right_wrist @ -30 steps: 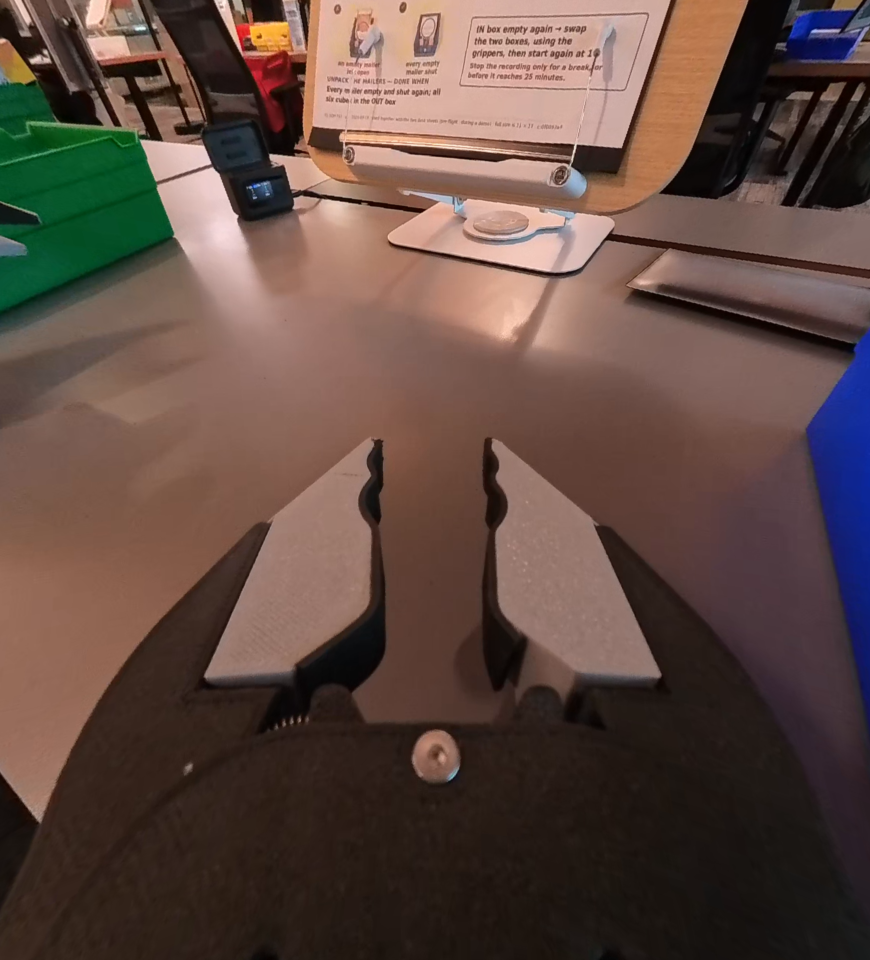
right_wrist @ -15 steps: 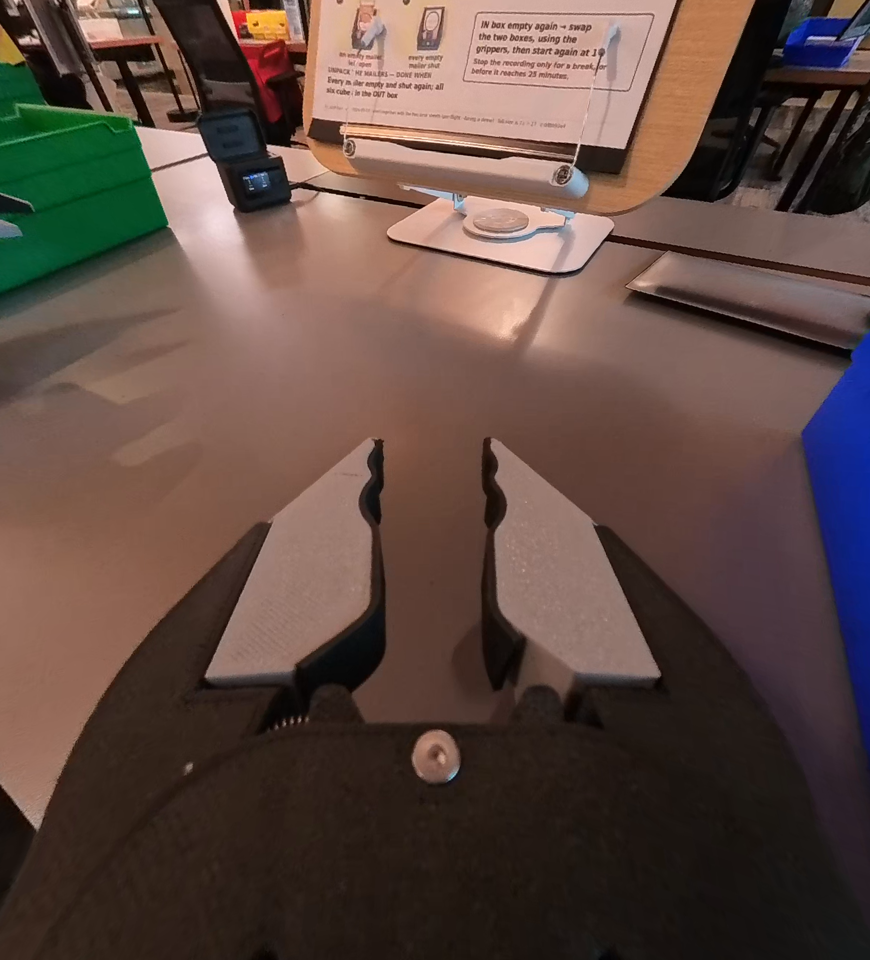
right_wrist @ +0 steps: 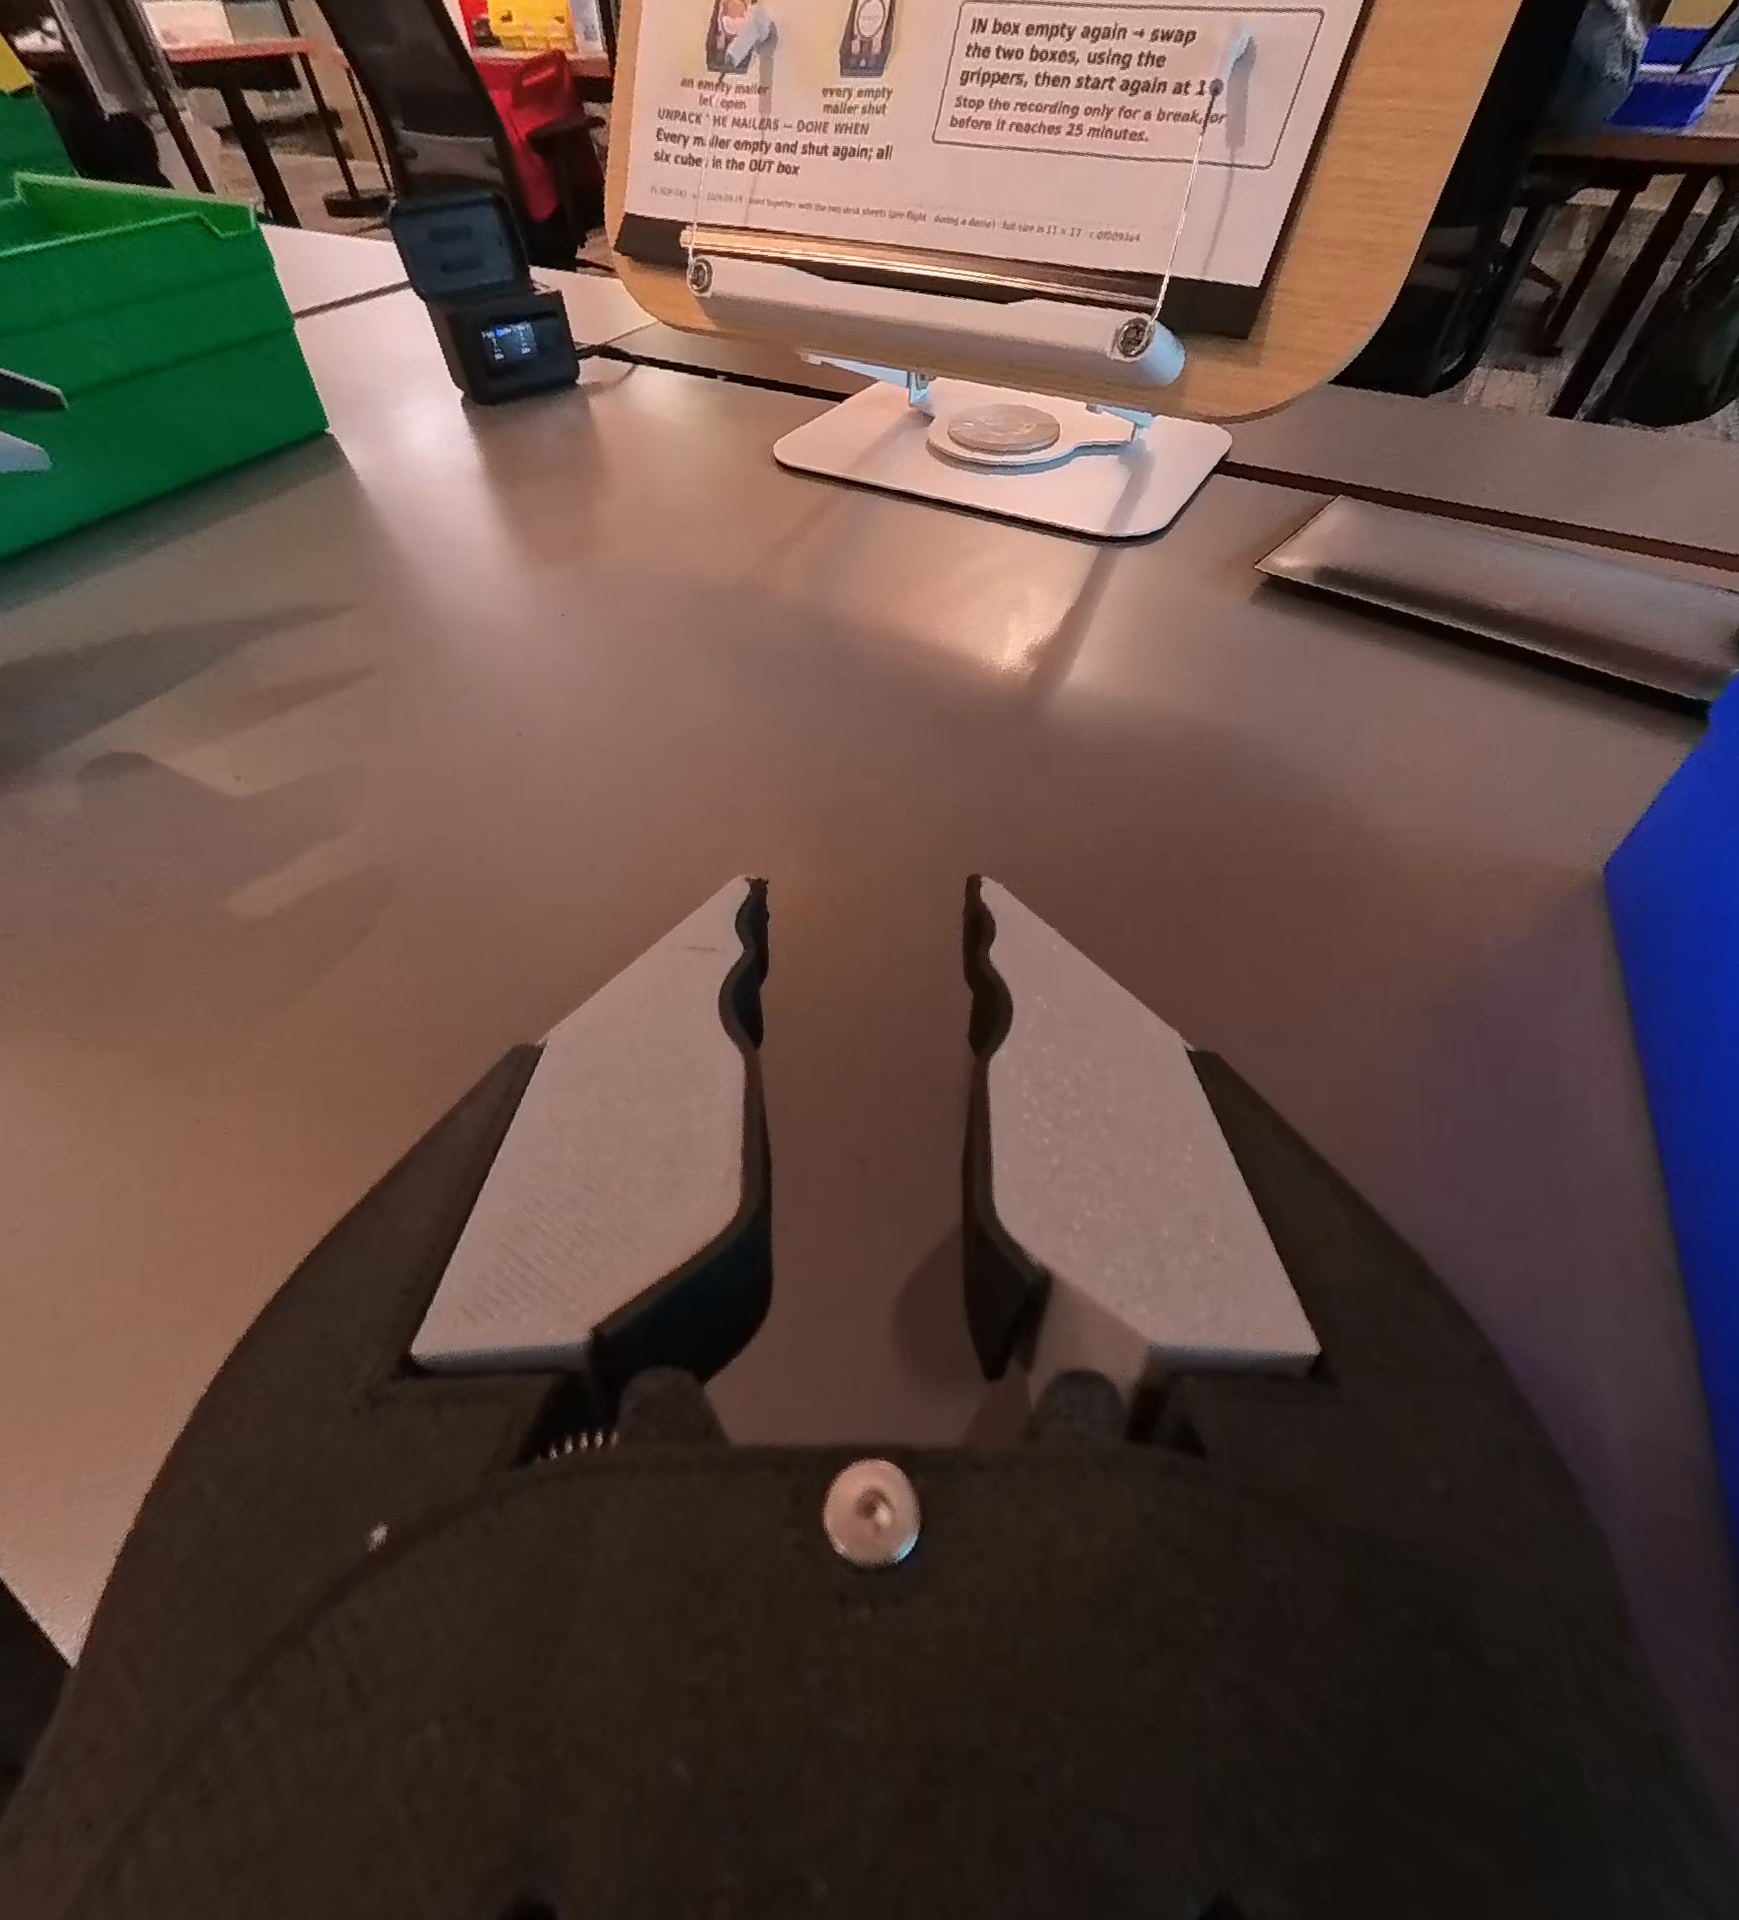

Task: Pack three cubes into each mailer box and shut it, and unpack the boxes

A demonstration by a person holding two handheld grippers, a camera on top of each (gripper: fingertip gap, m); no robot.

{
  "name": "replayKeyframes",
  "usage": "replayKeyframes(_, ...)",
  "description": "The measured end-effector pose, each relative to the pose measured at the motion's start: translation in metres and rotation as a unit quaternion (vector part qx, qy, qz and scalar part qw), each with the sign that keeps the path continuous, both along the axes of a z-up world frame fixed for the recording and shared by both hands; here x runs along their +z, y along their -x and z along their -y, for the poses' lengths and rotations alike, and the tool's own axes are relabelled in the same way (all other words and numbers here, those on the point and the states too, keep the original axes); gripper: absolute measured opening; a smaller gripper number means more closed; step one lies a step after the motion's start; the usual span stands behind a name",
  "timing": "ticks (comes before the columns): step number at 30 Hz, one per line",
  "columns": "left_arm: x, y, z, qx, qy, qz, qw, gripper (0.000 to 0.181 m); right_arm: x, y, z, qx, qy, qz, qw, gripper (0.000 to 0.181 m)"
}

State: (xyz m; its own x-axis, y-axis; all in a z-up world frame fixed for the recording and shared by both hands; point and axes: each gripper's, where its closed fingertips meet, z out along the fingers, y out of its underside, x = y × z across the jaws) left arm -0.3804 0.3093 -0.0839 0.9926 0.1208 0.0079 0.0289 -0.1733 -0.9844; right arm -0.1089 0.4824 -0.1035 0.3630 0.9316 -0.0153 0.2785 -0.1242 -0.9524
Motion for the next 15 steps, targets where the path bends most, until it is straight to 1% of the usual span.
replayKeyframes(15,0.0003,-0.0014,-0.0006,-0.001,-0.001,-0.007,1.0,0.049,-0.0012,0.0009,0.001,0.001,-0.003,0.006,1.0,0.035)
